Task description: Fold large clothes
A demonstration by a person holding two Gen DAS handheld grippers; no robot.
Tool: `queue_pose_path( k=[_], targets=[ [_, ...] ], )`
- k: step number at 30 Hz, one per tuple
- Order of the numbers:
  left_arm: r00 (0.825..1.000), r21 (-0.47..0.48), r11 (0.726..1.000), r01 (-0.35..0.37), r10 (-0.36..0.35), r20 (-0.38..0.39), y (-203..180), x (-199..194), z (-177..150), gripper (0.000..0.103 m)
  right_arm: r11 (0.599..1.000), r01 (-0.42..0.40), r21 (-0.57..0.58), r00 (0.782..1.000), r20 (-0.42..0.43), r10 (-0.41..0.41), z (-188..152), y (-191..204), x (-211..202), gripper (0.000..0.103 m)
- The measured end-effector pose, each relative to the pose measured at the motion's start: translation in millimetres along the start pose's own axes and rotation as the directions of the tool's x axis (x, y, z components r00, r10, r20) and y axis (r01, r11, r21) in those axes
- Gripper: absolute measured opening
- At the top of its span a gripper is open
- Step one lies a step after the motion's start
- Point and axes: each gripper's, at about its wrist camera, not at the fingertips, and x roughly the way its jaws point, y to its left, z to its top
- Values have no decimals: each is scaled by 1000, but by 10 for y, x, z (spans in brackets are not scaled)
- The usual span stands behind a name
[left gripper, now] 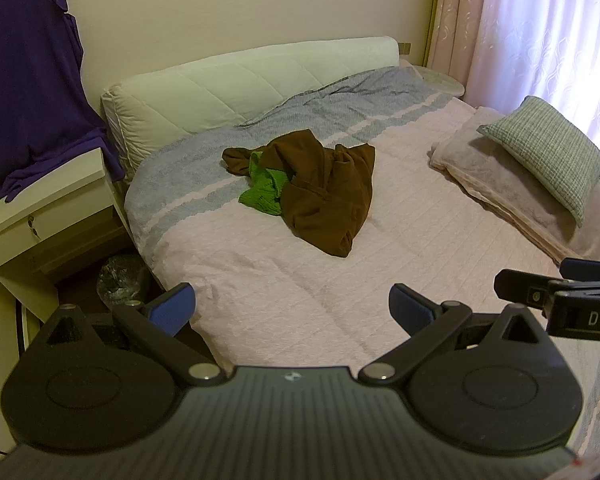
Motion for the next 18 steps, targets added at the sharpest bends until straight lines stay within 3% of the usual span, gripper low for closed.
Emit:
queue_pose_path(
  k=[18],
  targets=[
    [999,22,1000,-1,2,-49,34,299,141,102,1000,-15,13,999,-41,15,168,-79,282,101]
  ],
)
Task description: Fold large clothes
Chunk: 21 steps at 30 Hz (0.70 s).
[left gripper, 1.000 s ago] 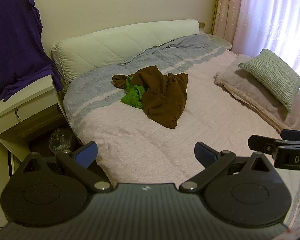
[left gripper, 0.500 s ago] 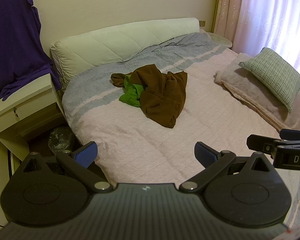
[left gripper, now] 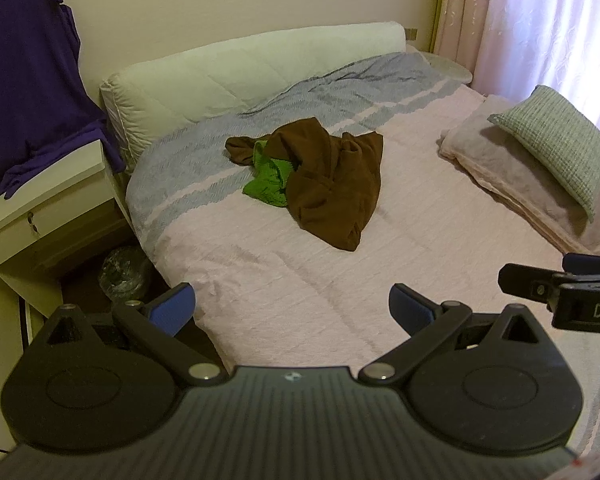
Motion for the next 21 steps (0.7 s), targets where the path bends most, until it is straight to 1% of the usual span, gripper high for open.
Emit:
queue_pose_path(
  k=[6,10,12,16,18,19,21],
  targets=[
    [1000,16,1000,7,-7,-20,34,239,164,102,1000,7,8,1000,-14,-7,116,-28,206,101],
    [999,34,999,23,-22,-31,100,475,345,102,1000,19,25,1000,-25,-19,241,-60,409,101],
    [999,45,999,28,-26,-44,141,655,447,102,999,28,36,999,-24,-27,307,-74,527,101],
    [997,70,996,51,-47,-67,242,1036,657,102,995,48,83,999,6,-48,451,-130,798,101],
    [995,80,995,61,-54,-86,319,1275,791,102,993,61,100,998,-14,-59,536,-140,1003,100],
    [994,84,994,67,-58,-97,367,1405,864,102,993,61,105,998,-23,-58,572,-157,1087,98],
    [991,88,993,81,-71,-110,457,1651,1000,102,989,68,130,997,-48,-63,665,-167,1323,91]
  ],
)
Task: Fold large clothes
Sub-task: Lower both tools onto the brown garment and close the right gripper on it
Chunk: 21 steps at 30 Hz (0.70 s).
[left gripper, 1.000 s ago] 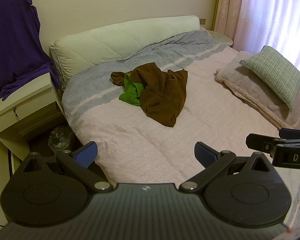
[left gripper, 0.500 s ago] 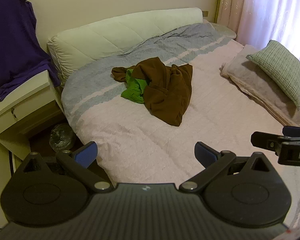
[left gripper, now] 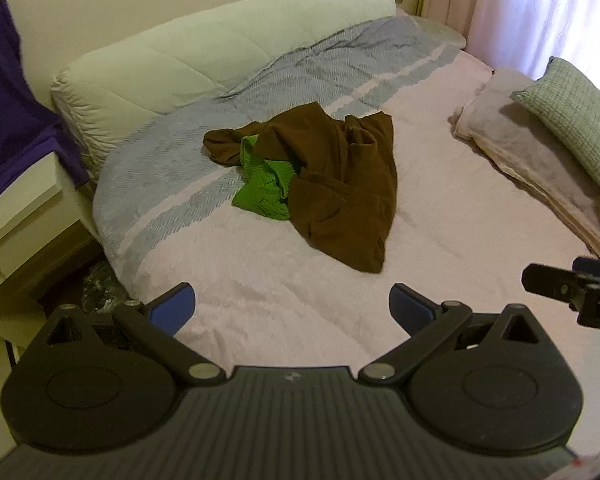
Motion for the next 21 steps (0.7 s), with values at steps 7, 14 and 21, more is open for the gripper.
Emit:
queue_pose_path(
  k=[7,14,21],
  targets=[
    [997,32,997,69,-67,-37,419,814,621,101,990,49,132,998,-42,-44,344,-32,789,81],
    [985,116,979,167,-162,-52,561,1628,1250,97,975,117,188,992,-78,-104,690,-13,1506,64],
    [976,190,958,217,-210,-59,467,2373,1819,91,952,129,277,990,12,-138,1093,2,2076,63]
  ],
)
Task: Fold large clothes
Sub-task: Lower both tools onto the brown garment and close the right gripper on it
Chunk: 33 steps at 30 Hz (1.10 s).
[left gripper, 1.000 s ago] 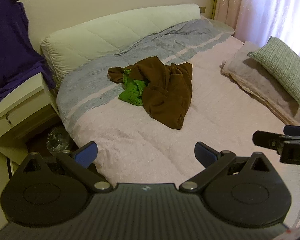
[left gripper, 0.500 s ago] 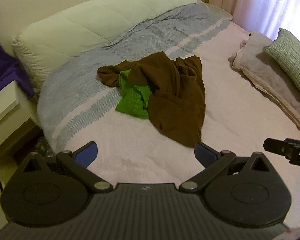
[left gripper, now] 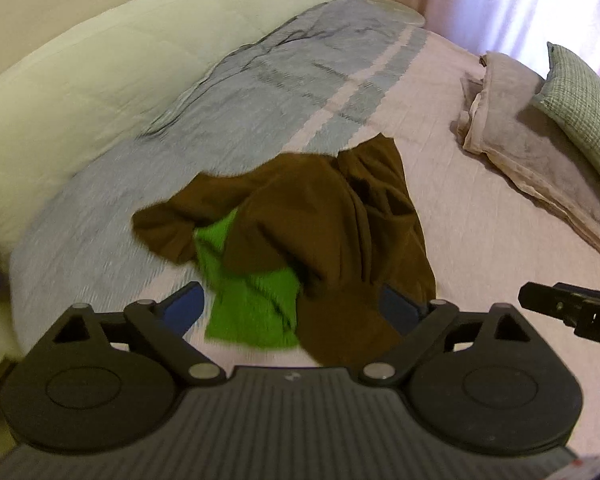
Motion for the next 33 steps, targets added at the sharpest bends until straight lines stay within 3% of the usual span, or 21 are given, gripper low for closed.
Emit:
queue_pose_path(
  k=[5,13,19,20,22,23,25,29,33],
  targets=[
    [999,45,998,32,-31,-5,42,515,355,87,998,66,-7,998,5,-66,269,177,509,63],
    [999,119,992,40,-37,-31,31,1250,727,85,995,95,20,995,-3,-95,559,180,1314,62],
    [998,127,991,36,-29,-58,30,1596,833,85,991,130,14,991,-35,-130,588,112,1902,49],
    [998,126,991,35,-27,-63,27,1639,841,85,991,134,18,990,-43,-133,593,97,1991,45],
    [997,125,991,37,-28,-70,21,1686,845,83,993,113,28,992,-58,-111,581,60,2126,25],
    [997,126,991,37,-28,-73,17,1695,845,82,995,94,29,993,-67,-92,574,41,2177,1],
    [997,129,991,34,-25,-77,1,1681,851,74,998,65,19,997,-51,-64,549,33,2141,0],
    [998,114,993,37,-31,-52,4,1477,876,73,999,34,2,995,98,-35,520,50,1584,0],
    [999,108,993,37,-35,-24,-65,1176,846,73,995,-35,91,963,271,9,527,-106,737,0]
  ],
)
